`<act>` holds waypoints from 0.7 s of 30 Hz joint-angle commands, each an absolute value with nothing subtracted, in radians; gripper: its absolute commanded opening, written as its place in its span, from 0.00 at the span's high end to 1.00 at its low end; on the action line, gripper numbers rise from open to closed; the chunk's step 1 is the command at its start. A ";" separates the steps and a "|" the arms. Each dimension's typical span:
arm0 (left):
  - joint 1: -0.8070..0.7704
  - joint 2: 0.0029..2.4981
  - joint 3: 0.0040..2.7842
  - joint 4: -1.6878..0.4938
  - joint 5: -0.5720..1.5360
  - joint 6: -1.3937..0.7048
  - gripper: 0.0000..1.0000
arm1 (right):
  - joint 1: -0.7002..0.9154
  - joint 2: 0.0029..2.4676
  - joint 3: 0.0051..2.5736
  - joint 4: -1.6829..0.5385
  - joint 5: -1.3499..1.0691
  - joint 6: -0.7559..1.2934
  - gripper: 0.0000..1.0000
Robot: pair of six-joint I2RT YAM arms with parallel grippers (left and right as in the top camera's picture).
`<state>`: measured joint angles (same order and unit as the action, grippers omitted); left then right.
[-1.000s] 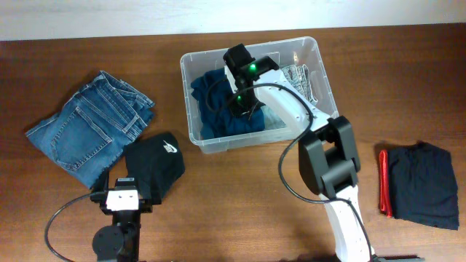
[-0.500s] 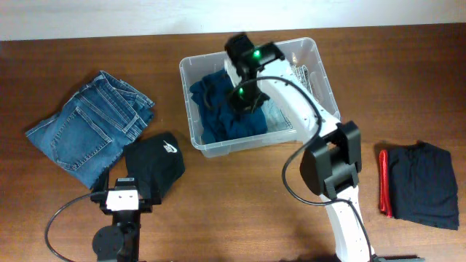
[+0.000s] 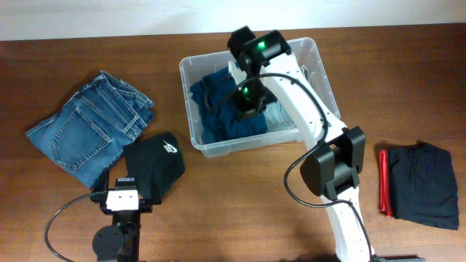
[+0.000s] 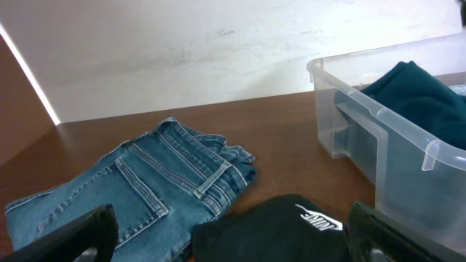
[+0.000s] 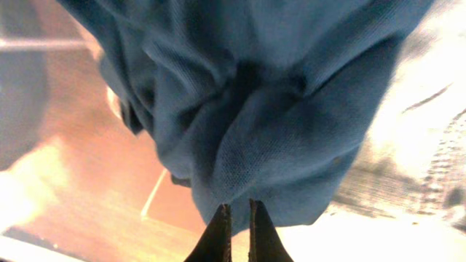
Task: Pack container
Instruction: 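Tuck the teal shirt edges into the bin with the right gripper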
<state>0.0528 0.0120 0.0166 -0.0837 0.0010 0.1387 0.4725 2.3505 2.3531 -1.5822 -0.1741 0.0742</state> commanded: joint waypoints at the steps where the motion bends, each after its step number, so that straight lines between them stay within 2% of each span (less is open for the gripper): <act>1: 0.057 0.007 0.010 -0.083 0.012 0.155 0.00 | 0.499 2.357 2.260 -1.555 -0.181 0.068 0.96; 7: 0.057 0.007 0.010 -0.083 0.012 0.155 0.00 | 0.532 2.357 2.079 -1.410 -0.184 0.068 0.96; 12: 0.057 0.007 0.010 -0.083 0.012 0.155 0.00 | 0.536 2.357 2.025 -1.345 -0.184 0.068 0.96; 16: 0.057 0.007 0.010 -0.083 0.012 0.155 0.00 | 0.533 2.355 2.058 -1.368 -0.221 0.056 0.96; 21: 0.057 0.007 0.010 -0.083 0.012 0.155 0.00 | 0.517 2.336 2.275 -1.459 -0.274 0.057 0.96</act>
